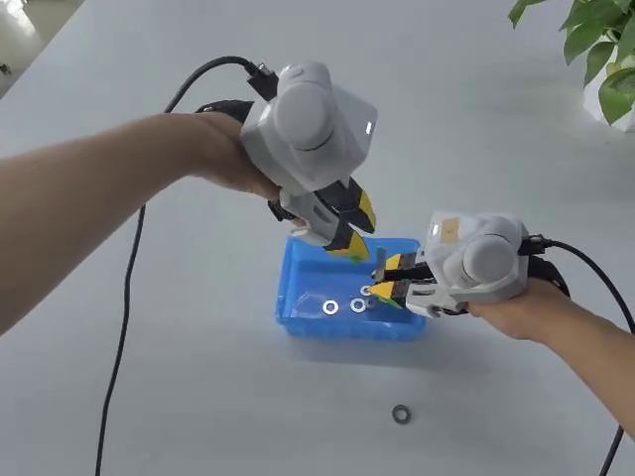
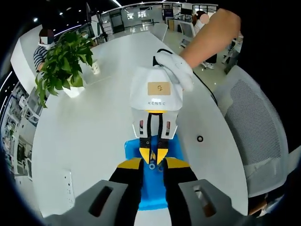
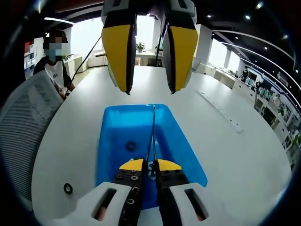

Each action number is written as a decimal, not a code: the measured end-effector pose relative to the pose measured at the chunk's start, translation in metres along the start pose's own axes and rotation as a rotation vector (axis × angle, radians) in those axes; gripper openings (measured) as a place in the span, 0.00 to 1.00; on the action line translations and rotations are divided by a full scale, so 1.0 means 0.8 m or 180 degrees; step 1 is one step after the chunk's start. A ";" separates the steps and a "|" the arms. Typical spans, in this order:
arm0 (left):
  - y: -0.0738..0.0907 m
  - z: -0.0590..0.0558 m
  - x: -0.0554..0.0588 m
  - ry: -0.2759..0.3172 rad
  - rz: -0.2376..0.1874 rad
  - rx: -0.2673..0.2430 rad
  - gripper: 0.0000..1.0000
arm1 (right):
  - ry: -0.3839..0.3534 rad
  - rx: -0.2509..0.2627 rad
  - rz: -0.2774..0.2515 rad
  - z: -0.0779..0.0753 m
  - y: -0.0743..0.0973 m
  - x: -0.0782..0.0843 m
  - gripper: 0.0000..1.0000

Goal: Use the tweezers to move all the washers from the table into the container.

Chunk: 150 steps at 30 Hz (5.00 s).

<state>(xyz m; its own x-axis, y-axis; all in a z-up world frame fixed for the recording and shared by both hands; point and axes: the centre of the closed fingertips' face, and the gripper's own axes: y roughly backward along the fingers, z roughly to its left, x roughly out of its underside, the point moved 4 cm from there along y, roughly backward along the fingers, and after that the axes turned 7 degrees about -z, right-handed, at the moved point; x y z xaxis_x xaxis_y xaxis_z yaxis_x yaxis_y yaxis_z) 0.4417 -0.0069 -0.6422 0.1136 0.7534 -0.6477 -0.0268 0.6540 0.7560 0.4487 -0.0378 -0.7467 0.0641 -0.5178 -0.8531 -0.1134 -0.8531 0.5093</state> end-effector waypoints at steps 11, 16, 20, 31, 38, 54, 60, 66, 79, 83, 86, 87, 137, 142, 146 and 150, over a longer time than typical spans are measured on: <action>-0.016 0.003 -0.003 -0.0147 0.0125 0.0142 0.14 | 0.0007 0.0000 -0.0009 0.001 0.000 0.000 0.09; -0.024 0.003 -0.001 -0.0201 0.0211 0.0211 0.12 | 0.0007 0.0003 -0.0010 0.001 0.000 0.000 0.09; -0.030 0.002 -0.002 -0.0239 0.0229 0.0252 0.10 | 0.0005 0.0002 -0.0007 0.001 -0.001 0.000 0.09; -0.035 0.000 0.005 -0.0390 0.0363 0.0310 0.06 | 0.0004 -0.0010 0.0012 0.002 0.001 0.001 0.09; -0.037 0.001 0.002 -0.0381 0.0339 0.0326 0.07 | 0.0006 -0.0017 0.0016 0.001 -0.001 0.001 0.09; -0.038 0.006 0.007 -0.0353 0.0373 0.0305 0.04 | 0.0004 -0.0023 0.0065 0.001 -0.001 0.002 0.11; -0.038 0.006 0.006 -0.0353 0.0381 0.0302 0.04 | -0.0051 -0.0028 0.0047 0.003 0.004 0.000 0.16; -0.036 0.004 0.007 -0.0340 0.0392 0.0292 0.04 | -0.0101 -0.0001 0.0023 0.004 0.013 -0.003 0.22; -0.034 0.002 0.007 -0.0320 0.0414 0.0304 0.04 | -0.0193 0.0164 -0.0090 0.006 0.043 -0.014 0.33; -0.035 0.002 0.006 -0.0316 0.0415 0.0306 0.04 | -0.0227 0.0218 -0.0109 0.007 0.054 -0.015 0.36; -0.035 0.003 0.006 -0.0316 0.0424 0.0307 0.04 | -0.0249 0.0277 -0.0102 0.008 0.062 -0.013 0.38; -0.035 0.002 0.006 -0.0312 0.0426 0.0311 0.04 | -0.0277 0.0296 -0.0111 0.009 0.066 -0.013 0.39; 0.009 -0.027 -0.042 -0.0361 0.0452 0.0265 0.04 | -0.0639 0.0425 -0.0112 0.077 0.148 -0.003 1.00; 0.011 -0.036 -0.046 -0.0369 0.0464 0.0275 0.04 | -0.0634 0.0440 -0.0111 0.082 0.153 -0.003 1.00; 0.011 -0.042 -0.050 -0.0379 0.0472 0.0281 0.04 | -0.0628 0.0455 -0.0118 0.087 0.157 -0.004 0.99; 0.010 -0.048 -0.052 -0.0390 0.0470 0.0285 0.04 | -0.0623 0.0460 -0.0119 0.090 0.159 -0.004 0.99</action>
<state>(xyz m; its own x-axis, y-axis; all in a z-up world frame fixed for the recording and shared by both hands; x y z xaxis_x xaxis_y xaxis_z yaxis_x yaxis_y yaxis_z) 0.3984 -0.0307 -0.6127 0.2351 0.8230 -0.5170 0.0357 0.5243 0.8508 0.3626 -0.1399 -0.6877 -0.1207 -0.4519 -0.8839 -0.2561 -0.8461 0.4675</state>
